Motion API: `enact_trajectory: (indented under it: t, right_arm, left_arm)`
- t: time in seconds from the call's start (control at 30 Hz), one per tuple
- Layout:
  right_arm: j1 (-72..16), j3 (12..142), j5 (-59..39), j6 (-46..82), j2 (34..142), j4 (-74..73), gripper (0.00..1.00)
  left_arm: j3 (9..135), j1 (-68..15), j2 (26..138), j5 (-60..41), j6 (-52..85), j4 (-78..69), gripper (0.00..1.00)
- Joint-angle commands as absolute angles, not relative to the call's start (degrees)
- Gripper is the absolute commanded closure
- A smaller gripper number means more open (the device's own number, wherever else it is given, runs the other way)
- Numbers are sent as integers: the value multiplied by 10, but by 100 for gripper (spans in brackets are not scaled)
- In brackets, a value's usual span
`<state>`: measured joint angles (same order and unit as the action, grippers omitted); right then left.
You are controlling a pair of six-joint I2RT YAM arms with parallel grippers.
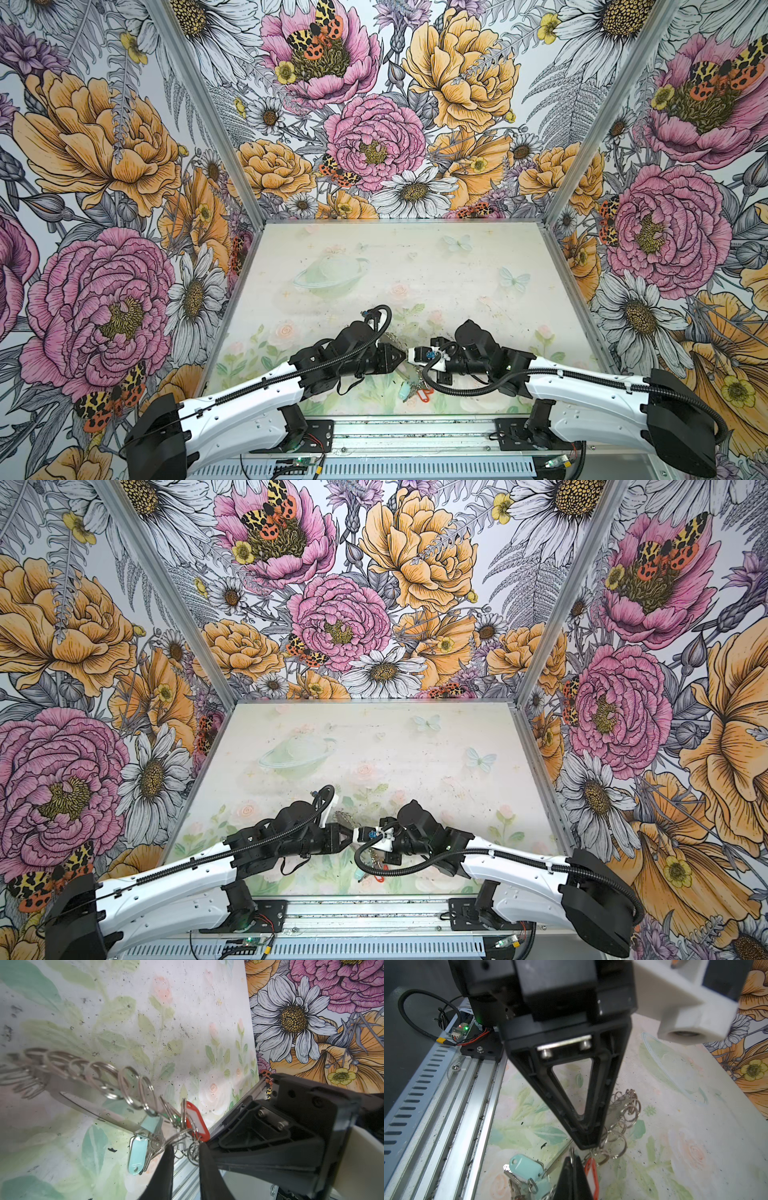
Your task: Put the keys on the keyring
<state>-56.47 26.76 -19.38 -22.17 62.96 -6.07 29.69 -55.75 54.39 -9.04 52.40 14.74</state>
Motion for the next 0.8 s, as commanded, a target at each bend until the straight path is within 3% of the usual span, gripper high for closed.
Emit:
enact_trajectory:
  t: [0.0,0.33,0.77]
  right_arm:
    - [-571,263,-185,-227,621,-68,100]
    - [-572,266,-190,-228,622,-67,100]
    - [-574,270,-188,-229,623,-61,100]
  left_arm:
    - [311,-562,545,-72,530,134,76]
    - [303,-563,552,-83,537,102,83]
    - [302,-569,578,-100,538,98,80]
